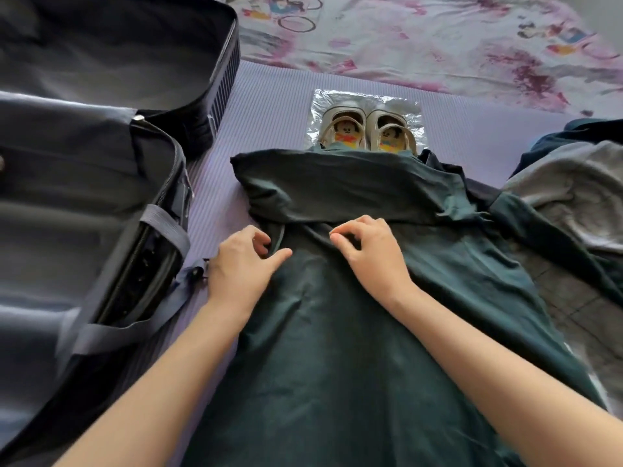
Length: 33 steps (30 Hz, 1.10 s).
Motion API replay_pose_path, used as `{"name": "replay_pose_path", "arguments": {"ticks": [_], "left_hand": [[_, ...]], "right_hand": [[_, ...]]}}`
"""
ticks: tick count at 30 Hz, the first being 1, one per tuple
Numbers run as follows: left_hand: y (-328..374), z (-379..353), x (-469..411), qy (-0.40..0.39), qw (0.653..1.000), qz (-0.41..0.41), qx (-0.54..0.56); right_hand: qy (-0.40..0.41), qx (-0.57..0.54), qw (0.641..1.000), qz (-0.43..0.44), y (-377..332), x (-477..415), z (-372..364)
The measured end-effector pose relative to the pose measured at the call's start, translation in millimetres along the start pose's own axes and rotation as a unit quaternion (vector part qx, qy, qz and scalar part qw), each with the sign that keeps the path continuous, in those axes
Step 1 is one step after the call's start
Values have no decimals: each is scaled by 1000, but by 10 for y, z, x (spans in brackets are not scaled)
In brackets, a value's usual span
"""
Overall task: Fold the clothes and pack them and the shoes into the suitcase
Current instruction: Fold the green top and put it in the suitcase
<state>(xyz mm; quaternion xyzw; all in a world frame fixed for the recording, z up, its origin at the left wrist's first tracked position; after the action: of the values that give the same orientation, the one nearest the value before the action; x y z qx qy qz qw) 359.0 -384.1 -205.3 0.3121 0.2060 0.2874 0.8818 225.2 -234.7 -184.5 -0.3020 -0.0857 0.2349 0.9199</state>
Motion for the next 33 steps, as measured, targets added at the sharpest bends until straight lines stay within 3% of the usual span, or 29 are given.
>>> {"name": "replay_pose_path", "arguments": {"ticks": [6,9,12,17,20,22,26,28,33], "left_hand": [[-195,305,127,83,996,33,-4],[-311,302,246,75,995,61,14],[-233,283,203,88,995,41,12],[-114,150,-77,26,998,48,-43],[-207,142,-172,36,996,70,-42],[-245,180,-147,66,995,73,-16],[-221,274,26,110,992,56,-15],[-193,288,76,115,992,39,-25],[-105,252,138,93,995,0,-42]], "right_hand": [[-31,-24,999,35,-472,-42,-129],[-22,-14,998,64,-759,-254,-106],[-5,64,994,85,-1068,-606,-159],[-73,193,975,86,-1392,-1092,-548],[-92,250,960,86,-1454,-1180,-783],[-75,219,969,80,-1502,-1220,-850],[-36,16,999,-24,-1469,-1355,-806],[-42,20,998,-32,-1445,-1372,-862],[-28,129,989,63,-1479,-1210,-948]]}}
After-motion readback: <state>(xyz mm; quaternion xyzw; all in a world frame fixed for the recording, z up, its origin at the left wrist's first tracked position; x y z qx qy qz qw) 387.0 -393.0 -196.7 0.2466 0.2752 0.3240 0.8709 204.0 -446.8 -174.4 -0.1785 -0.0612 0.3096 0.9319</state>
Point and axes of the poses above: each hand's wrist, its own x-axis away from the middle knuckle, its own z-axis out of the back of the hand, y = z × x, the point moved 7 cm from there along -x, towards the middle knuckle, and after that the axes turned 14 degrees about -z, right-handed, at the moved point
